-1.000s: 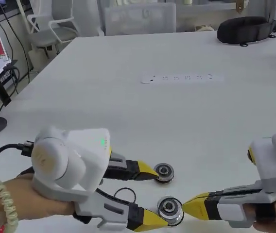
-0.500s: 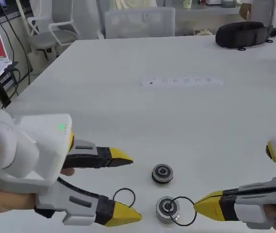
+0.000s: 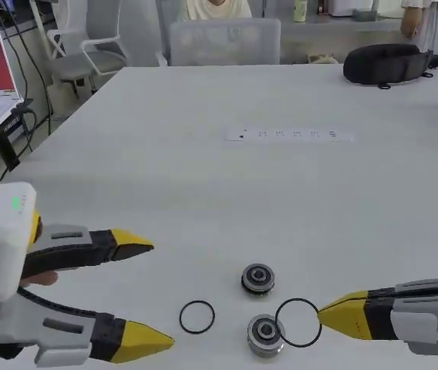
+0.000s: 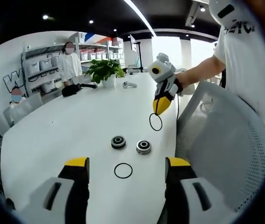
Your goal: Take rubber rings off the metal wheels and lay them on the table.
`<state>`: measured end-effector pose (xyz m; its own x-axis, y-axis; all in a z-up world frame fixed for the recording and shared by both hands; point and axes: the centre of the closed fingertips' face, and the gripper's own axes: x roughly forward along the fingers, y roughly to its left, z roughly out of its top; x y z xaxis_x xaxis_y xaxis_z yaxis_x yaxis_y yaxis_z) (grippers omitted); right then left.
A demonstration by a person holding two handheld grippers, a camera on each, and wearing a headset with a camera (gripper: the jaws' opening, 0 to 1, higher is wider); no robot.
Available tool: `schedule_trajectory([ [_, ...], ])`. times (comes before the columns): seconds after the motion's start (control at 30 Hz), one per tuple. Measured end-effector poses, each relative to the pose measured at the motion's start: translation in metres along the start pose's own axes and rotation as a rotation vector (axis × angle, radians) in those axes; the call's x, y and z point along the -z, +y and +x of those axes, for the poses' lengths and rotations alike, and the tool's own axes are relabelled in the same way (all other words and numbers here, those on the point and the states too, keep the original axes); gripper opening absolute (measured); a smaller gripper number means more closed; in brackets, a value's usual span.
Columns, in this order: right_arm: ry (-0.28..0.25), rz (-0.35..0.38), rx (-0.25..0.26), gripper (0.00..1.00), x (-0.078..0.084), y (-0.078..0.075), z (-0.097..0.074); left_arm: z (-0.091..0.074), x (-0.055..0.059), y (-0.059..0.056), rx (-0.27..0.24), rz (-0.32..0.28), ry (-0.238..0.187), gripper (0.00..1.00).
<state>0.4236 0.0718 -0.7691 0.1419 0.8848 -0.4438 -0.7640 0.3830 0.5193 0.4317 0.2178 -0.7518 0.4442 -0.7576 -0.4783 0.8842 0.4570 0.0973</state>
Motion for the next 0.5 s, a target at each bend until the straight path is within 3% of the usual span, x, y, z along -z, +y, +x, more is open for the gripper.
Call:
schedule_trajectory([
  [0.1, 0.002, -0.012, -0.004, 0.00, -0.003, 0.004, -0.001, -0.008, 0.005, 0.003, -0.029, -0.026, -0.007, 0.64],
  [0.5, -0.023, -0.041, -0.026, 0.00, -0.024, 0.018, -0.002, -0.025, 0.028, -0.005, -0.091, -0.112, -0.016, 0.65],
])
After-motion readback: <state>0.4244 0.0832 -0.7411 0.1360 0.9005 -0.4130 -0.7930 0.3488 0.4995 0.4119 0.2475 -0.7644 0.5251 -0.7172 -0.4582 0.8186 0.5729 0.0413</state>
